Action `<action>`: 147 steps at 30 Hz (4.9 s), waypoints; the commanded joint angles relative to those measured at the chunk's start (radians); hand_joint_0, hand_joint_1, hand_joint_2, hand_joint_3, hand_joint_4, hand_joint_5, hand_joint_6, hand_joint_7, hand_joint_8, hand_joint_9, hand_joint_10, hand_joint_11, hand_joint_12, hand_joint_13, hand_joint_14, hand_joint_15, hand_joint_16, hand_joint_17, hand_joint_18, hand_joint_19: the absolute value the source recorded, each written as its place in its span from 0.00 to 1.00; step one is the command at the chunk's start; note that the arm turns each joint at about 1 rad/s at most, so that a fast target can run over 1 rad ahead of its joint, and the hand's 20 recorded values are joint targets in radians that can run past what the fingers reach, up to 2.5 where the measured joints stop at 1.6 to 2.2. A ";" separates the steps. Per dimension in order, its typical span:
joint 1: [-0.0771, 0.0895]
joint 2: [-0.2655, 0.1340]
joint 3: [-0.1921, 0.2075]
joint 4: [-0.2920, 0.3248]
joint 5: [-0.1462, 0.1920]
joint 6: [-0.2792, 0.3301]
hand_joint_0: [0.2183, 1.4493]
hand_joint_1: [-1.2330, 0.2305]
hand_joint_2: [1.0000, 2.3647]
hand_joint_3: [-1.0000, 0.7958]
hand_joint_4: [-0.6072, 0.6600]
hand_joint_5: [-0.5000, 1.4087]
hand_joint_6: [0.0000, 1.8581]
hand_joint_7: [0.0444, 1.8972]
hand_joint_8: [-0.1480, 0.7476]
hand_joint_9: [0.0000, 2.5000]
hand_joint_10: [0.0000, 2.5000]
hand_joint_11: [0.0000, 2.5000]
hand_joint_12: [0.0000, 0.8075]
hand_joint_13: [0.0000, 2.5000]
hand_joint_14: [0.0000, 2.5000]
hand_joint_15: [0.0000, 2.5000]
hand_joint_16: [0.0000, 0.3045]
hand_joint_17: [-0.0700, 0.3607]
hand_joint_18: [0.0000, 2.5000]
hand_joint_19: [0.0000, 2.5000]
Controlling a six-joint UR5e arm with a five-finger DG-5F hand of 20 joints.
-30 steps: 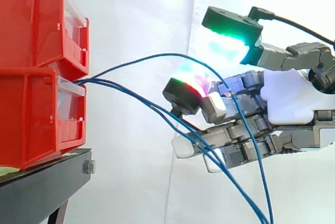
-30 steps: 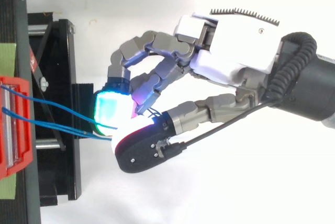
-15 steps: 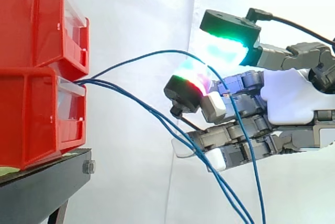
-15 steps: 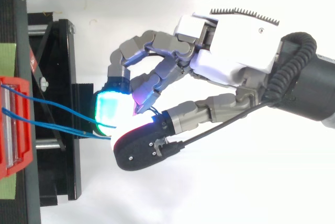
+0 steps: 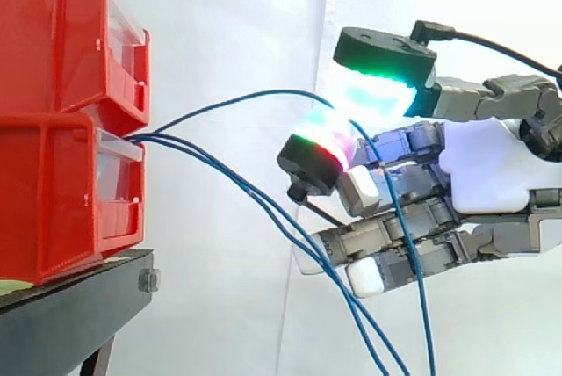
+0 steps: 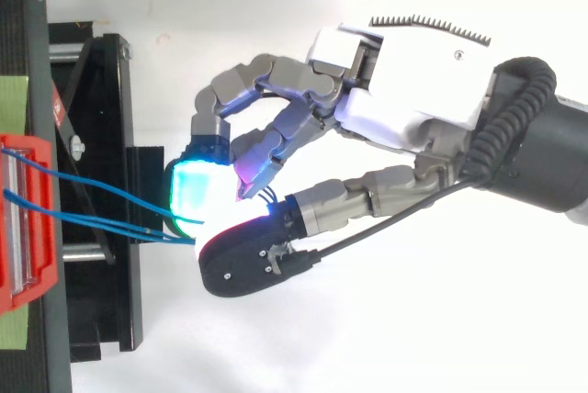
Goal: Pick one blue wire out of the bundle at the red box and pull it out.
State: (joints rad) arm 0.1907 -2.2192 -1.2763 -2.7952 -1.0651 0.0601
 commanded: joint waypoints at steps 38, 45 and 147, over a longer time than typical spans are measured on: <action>0.010 0.001 0.000 -0.018 0.002 -0.220 0.32 0.28 0.00 0.56 0.50 0.22 0.50 0.64 0.64 0.46 0.01 0.29 0.63 0.32 0.00 0.14 0.22 0.51 0.35 0.17; 0.018 0.000 0.000 -0.073 0.002 -0.244 0.33 0.27 0.00 0.56 0.51 0.22 0.50 0.64 0.66 0.46 0.01 0.27 0.64 0.32 0.00 0.14 0.22 0.52 0.34 0.17; 0.019 0.000 0.000 -0.076 -0.001 -0.247 0.31 0.29 0.00 0.56 0.53 0.21 0.50 0.64 0.65 0.45 0.01 0.26 0.64 0.30 0.00 0.14 0.23 0.52 0.32 0.17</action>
State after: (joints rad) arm 0.2106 -2.2197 -1.2763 -2.8715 -1.0661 -0.1872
